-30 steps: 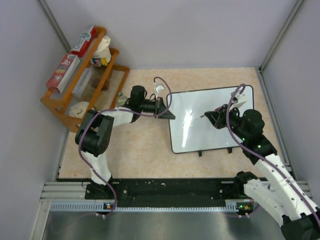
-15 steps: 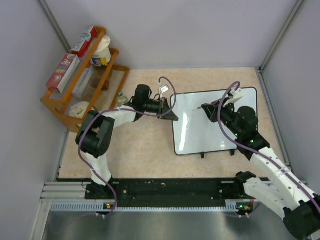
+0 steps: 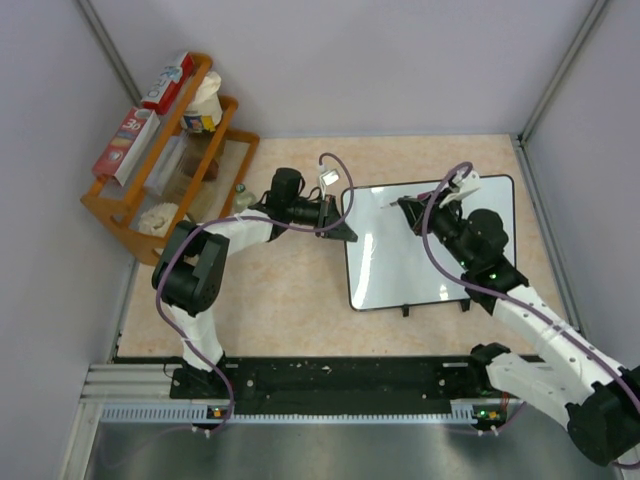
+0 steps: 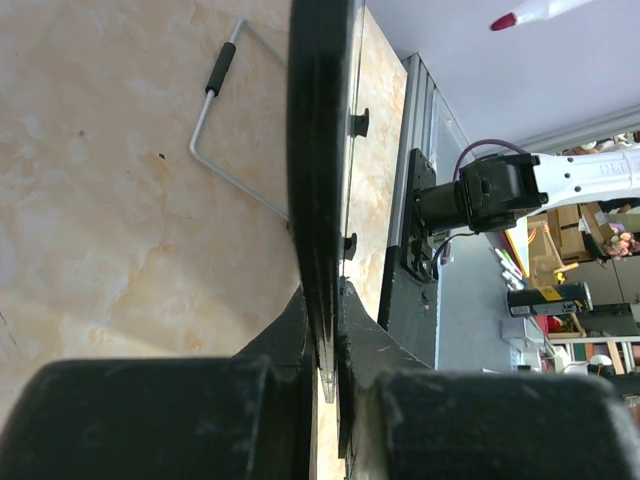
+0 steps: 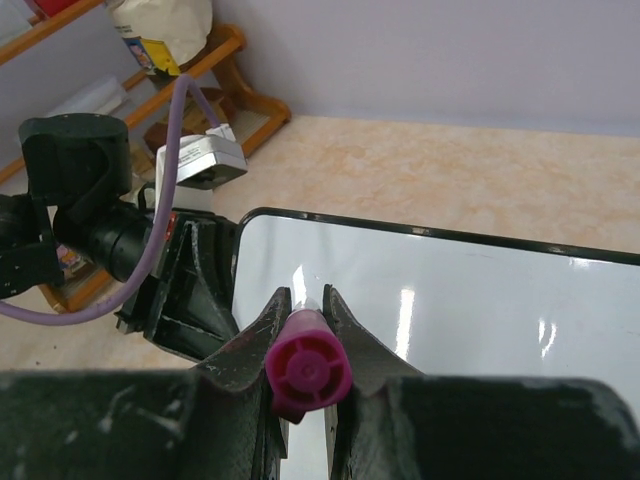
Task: Write a sentence on the whiteboard
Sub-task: Hold the whiteboard on the whiteboard stand, then write a sentence on the whiteboard.
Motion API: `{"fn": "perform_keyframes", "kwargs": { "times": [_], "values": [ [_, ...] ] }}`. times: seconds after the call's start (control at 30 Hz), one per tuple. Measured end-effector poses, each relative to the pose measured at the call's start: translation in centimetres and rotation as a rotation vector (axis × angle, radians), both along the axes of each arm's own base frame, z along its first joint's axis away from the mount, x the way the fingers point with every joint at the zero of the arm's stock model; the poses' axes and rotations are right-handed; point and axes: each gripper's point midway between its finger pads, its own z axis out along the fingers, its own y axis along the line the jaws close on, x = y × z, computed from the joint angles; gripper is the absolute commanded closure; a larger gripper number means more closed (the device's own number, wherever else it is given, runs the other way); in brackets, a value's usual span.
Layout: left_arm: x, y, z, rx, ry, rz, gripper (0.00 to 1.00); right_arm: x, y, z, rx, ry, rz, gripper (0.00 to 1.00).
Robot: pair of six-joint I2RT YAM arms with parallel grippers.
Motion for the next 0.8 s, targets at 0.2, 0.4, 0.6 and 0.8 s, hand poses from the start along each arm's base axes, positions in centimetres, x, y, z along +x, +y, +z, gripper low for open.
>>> {"fn": "perform_keyframes", "kwargs": {
  "times": [0.2,0.4,0.6,0.8],
  "values": [
    [0.0,0.0,0.1,0.002,-0.001,-0.002,1.00,1.2,0.5,-1.4,-0.016,0.029,-0.013,1.00],
    [-0.1,0.0,-0.1,0.007,-0.002,-0.005,1.00,2.0,1.0,-1.4,-0.015,0.030,-0.012,1.00],
    [-0.1,0.0,0.0,0.010,0.000,-0.007,1.00,2.5,1.5,-0.1,0.003,0.003,-0.007,1.00],
    [-0.1,0.1,-0.1,0.013,-0.001,-0.009,1.00,3.5,2.1,-0.6,0.001,0.019,-0.006,1.00]
  ]
}}
